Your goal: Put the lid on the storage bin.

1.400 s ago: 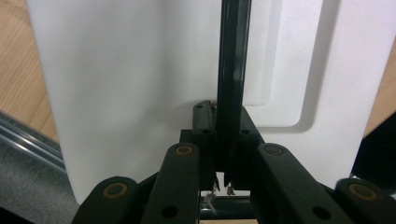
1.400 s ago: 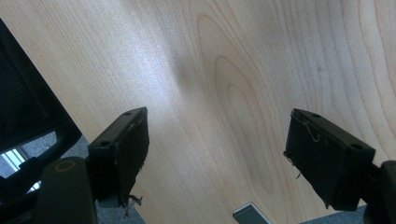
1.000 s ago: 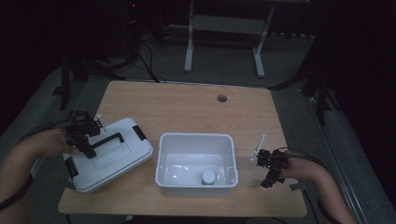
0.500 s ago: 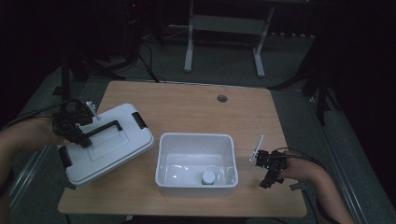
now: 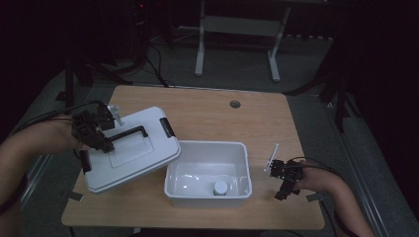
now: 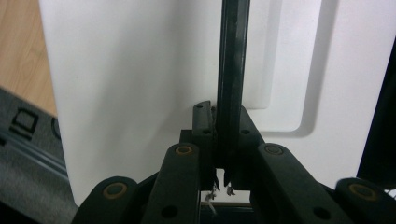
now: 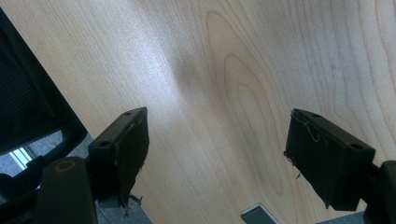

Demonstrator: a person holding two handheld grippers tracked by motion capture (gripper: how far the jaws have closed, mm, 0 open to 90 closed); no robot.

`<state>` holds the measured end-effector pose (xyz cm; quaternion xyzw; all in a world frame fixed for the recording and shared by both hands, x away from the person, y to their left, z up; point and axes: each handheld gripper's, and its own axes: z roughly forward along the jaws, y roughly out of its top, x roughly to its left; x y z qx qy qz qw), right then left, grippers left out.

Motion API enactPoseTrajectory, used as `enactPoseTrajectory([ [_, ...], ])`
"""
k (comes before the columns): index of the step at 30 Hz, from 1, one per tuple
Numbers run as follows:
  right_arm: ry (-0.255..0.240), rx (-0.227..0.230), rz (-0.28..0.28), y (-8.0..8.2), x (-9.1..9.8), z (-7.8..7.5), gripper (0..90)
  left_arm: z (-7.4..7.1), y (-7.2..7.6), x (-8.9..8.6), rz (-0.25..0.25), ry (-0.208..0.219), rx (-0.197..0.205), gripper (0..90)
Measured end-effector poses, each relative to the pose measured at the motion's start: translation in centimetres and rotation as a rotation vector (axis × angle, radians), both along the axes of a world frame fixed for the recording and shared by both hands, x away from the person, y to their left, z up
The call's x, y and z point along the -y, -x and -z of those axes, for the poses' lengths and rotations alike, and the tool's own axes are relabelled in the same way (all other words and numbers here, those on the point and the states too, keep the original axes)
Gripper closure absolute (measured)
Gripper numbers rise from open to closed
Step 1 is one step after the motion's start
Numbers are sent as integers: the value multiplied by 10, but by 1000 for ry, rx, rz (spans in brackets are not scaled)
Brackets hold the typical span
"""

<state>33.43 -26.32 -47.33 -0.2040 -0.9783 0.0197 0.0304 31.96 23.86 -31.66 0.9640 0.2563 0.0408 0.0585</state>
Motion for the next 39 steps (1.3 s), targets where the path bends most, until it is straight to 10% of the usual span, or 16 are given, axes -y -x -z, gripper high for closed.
enactPoseTrajectory([
  [39,4,-11,-4,1,-5,6,210,1,8,120,318,-2,31,835],
])
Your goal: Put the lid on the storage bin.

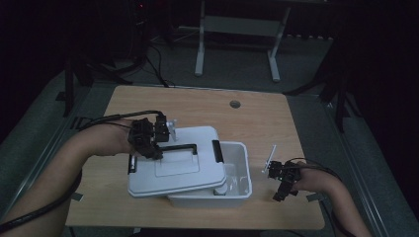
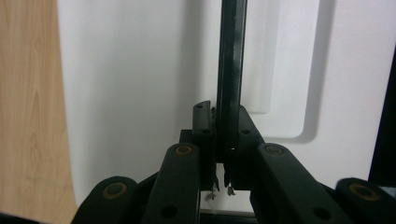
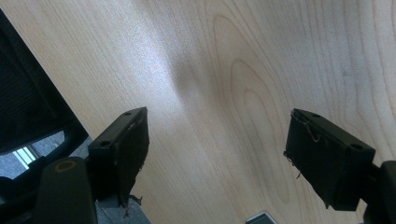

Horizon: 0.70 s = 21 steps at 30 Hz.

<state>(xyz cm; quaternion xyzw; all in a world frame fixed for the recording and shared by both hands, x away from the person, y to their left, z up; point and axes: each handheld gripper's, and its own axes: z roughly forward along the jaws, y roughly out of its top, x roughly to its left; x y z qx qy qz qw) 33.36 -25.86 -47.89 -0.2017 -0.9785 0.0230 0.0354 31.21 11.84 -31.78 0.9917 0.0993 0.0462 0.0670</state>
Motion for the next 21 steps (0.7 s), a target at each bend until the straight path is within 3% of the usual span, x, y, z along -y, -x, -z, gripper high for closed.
enactPoseTrajectory([
  [3,0,0,0,0,0,0,210,2,1,11,30,-5,2,835],
  [10,-2,-2,0,0,-1,0,210,2,-1,31,68,31,6,834],
  [16,-7,-1,-3,-1,-1,1,210,8,-5,48,102,23,12,834],
  [21,-5,-4,-2,-1,-1,2,211,15,-11,61,133,56,12,834],
])
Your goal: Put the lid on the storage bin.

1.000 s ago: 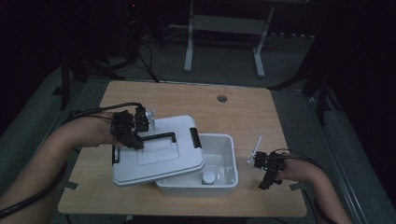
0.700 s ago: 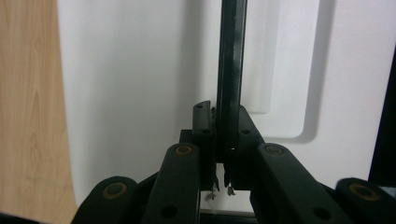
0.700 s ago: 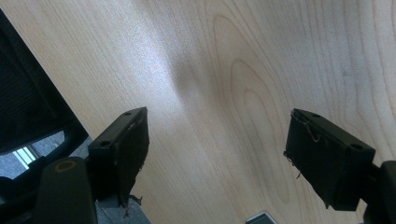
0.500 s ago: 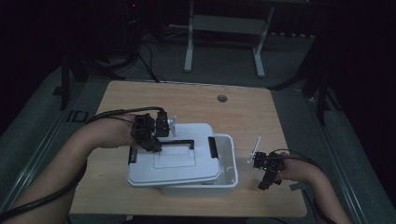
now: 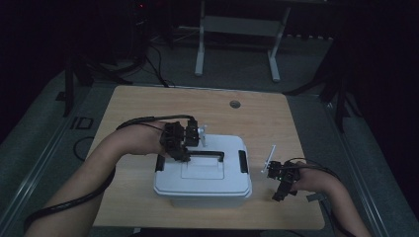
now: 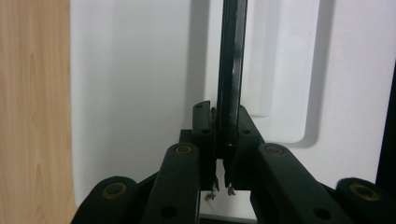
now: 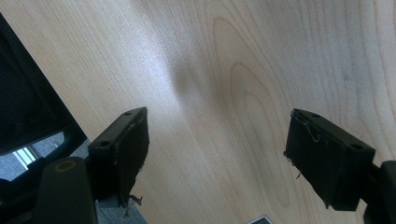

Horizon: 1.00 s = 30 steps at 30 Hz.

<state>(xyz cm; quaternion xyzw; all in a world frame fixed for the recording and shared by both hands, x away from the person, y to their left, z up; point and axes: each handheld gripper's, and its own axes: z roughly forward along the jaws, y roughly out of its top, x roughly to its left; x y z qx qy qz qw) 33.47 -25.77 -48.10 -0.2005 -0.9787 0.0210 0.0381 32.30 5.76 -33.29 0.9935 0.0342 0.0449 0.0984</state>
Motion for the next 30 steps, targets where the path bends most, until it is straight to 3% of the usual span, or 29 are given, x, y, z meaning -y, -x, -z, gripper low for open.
enactPoseTrajectory([
  [6,1,-2,1,0,2,2,210,12,-8,14,17,-3,-29,834],
  [11,-4,-1,4,0,5,3,210,21,-12,19,6,-20,-22,833],
  [21,-1,-4,1,0,6,2,210,38,-18,16,-5,-41,-75,833],
  [30,-4,-8,-6,-1,2,4,210,39,-22,14,-29,-28,-102,823],
])
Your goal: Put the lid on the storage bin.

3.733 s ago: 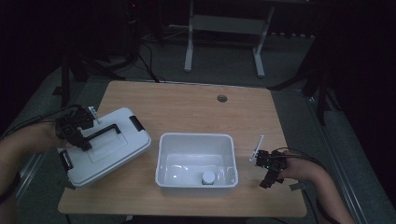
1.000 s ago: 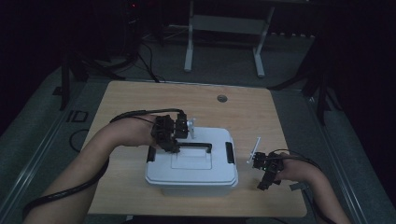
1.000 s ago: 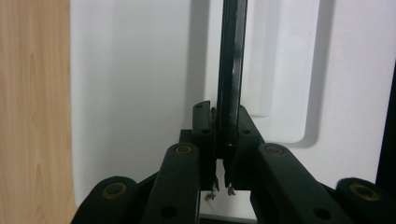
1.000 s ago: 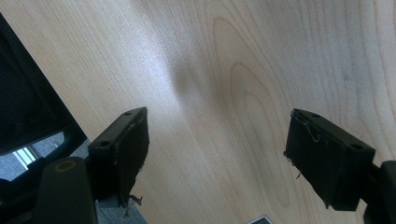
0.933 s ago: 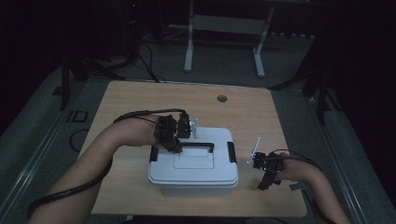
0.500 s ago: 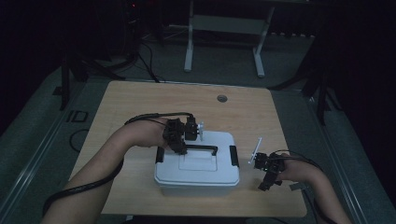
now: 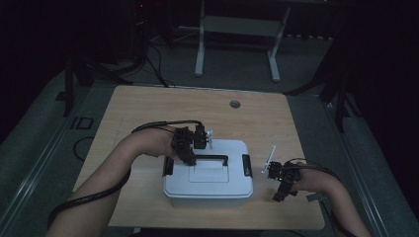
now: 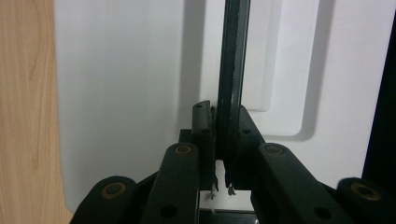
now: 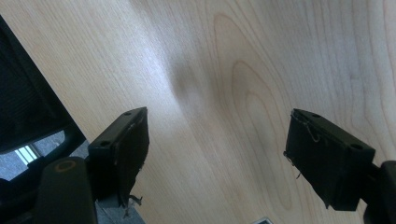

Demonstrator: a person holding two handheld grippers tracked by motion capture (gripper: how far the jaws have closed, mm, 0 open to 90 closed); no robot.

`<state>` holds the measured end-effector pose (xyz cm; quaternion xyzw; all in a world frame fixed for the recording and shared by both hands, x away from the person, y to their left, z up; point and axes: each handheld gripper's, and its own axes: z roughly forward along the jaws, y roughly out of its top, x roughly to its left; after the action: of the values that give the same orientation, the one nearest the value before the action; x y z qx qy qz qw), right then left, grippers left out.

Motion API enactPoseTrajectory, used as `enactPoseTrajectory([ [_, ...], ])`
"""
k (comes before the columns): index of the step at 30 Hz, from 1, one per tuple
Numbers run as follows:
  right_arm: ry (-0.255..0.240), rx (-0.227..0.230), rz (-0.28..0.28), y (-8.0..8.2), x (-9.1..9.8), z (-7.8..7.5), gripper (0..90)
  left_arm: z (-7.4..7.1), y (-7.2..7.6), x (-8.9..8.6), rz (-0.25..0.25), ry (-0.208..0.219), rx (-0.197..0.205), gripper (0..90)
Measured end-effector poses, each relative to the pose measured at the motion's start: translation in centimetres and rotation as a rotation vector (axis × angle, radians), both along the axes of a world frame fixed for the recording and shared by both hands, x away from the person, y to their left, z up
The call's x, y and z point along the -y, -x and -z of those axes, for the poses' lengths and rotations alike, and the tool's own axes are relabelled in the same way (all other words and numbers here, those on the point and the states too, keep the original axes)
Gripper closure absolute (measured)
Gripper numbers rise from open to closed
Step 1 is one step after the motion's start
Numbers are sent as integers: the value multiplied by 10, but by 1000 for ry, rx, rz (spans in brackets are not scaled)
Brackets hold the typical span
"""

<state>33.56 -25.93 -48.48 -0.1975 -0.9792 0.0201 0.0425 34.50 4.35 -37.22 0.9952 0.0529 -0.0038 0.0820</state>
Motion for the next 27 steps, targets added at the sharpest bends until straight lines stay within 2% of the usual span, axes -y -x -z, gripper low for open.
enactPoseTrajectory([
  [1,-3,0,-1,0,-1,0,210,0,-1,0,-12,-2,-10,794],
  [4,-4,2,-2,0,-2,0,211,-1,-2,-1,-25,-14,-16,627],
  [5,-6,4,-2,0,-2,0,212,0,-2,-1,-35,-9,-28,627],
  [6,-8,5,-2,0,-1,-1,212,0,-2,-2,-37,-12,-22,536],
  [8,-6,6,-2,0,-1,-1,212,1,-3,-3,-57,-11,2,419],
  [12,-5,4,1,0,0,0,212,1,-5,-7,-83,-15,20,255],
  [13,-5,4,0,0,0,0,212,1,-4,-9,-82,-21,39,245],
  [15,-6,1,1,0,0,1,212,1,-4,-11,-89,-9,25,180],
  [16,-5,1,3,0,0,1,212,0,-4,-13,-84,-9,31,146],
  [18,-4,2,3,0,1,1,212,-1,-3,-17,-79,-3,56,135],
  [21,-9,12,-1,0,1,0,212,-3,-2,-26,-97,7,49,66],
  [24,-18,24,0,0,2,-1,211,-4,1,-36,-120,14,42,55],
  [27,-22,45,8,-1,4,-2,211,-2,3,-49,-136,19,18,28],
])
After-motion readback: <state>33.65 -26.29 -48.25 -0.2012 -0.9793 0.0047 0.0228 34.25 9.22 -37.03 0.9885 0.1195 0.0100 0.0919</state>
